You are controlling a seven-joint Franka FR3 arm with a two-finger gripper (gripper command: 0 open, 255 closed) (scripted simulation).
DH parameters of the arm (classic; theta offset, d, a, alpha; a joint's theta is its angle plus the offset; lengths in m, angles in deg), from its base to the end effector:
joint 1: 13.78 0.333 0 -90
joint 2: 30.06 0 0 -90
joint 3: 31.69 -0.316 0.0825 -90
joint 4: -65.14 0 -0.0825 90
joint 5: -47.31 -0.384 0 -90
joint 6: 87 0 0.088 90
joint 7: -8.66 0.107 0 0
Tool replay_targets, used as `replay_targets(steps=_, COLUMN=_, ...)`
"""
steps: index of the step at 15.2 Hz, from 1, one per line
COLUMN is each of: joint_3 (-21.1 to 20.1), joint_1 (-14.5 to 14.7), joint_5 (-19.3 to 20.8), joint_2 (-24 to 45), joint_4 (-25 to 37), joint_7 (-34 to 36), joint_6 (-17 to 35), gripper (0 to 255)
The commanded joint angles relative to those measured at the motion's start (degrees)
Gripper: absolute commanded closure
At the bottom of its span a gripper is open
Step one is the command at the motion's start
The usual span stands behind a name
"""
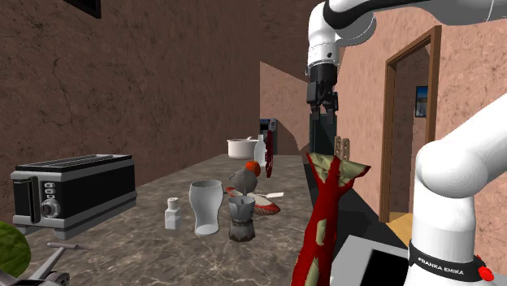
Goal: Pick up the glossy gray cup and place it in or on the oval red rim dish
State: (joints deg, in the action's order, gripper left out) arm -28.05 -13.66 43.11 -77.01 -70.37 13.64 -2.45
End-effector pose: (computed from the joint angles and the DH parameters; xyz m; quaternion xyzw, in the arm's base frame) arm 0.2874 -0.0153 0.5884 -0.9957 0.0609 0.0368 0.0589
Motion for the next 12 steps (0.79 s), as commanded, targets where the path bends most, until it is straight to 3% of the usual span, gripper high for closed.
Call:
replay_targets(steps=1, joint_3=0.00, joint_1=0.00, joint_5=0.00, joint_2=0.00, joint_4=0.00, joint_7=0.00, joint_6=0.00, gripper=0)
replay_targets(steps=12, joint_3=-7.13, joint_1=3.54, joint_5=-3.95, joint_2=16.33, joint_4=0.36, joint_7=4.18, joint_6=19.43, gripper=0)
